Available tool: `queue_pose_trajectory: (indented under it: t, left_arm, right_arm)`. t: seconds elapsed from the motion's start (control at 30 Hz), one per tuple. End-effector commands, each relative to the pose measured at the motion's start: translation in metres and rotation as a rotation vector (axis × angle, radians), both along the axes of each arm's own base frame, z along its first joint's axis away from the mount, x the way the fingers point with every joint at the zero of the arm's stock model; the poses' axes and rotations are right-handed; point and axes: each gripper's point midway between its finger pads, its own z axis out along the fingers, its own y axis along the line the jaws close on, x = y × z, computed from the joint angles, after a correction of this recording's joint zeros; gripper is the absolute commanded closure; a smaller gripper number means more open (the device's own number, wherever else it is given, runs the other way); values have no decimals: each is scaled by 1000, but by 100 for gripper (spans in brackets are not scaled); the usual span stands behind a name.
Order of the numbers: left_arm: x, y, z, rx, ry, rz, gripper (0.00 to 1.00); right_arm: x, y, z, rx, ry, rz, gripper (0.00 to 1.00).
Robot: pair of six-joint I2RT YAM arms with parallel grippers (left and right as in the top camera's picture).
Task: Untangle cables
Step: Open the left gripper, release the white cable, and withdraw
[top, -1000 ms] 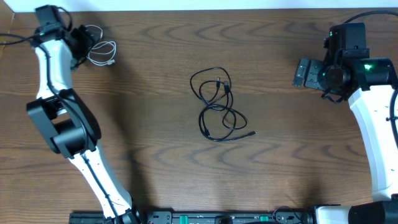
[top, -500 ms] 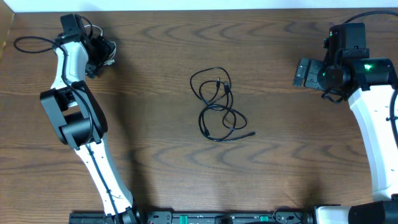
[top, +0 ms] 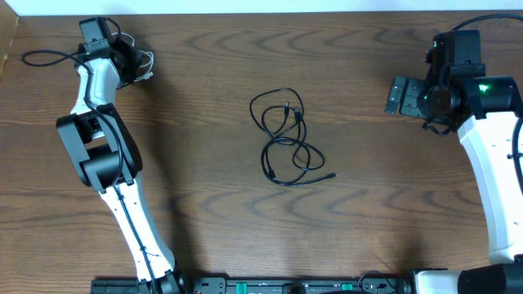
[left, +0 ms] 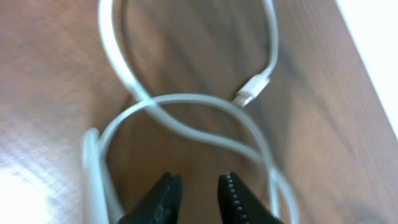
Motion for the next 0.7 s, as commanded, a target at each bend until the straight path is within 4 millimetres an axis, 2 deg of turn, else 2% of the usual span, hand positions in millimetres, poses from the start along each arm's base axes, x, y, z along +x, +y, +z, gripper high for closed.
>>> queue_pose_trajectory:
  t: [0.0, 0.13, 0.17, 0.2, 0.3, 0.4, 0.6, 0.67]
  left_arm:
    - [8, -7, -16, -63, -34, -13, 78]
    - [26, -9, 0, -66, -133, -46, 79]
    - [31, -10, 6, -73, -162, -60, 81]
    - [37, -13, 17, -84, -203, -82, 92]
    - [46, -12, 46, -76, -276, -102, 93]
    - [54, -9, 88, -26, -360, -125, 93]
    - [62, -6, 186, 64, -576, -144, 93]
    - [63, -6, 210, 77, -635, -141, 93]
  right_arm:
    - [-1, -1, -1, 6, 2, -14, 1]
    - [-1, -1, -1, 6, 2, -13, 1]
    - [-1, -1, -1, 6, 2, -13, 1]
    - [-1, -1, -1, 6, 2, -13, 1]
    - [-1, -1, -1, 6, 2, -13, 1]
    - [-1, -1, -1, 6, 2, -13, 1]
    - [-1, -1, -1, 6, 2, -13, 1]
    - [-1, -1, -1, 6, 2, -13, 1]
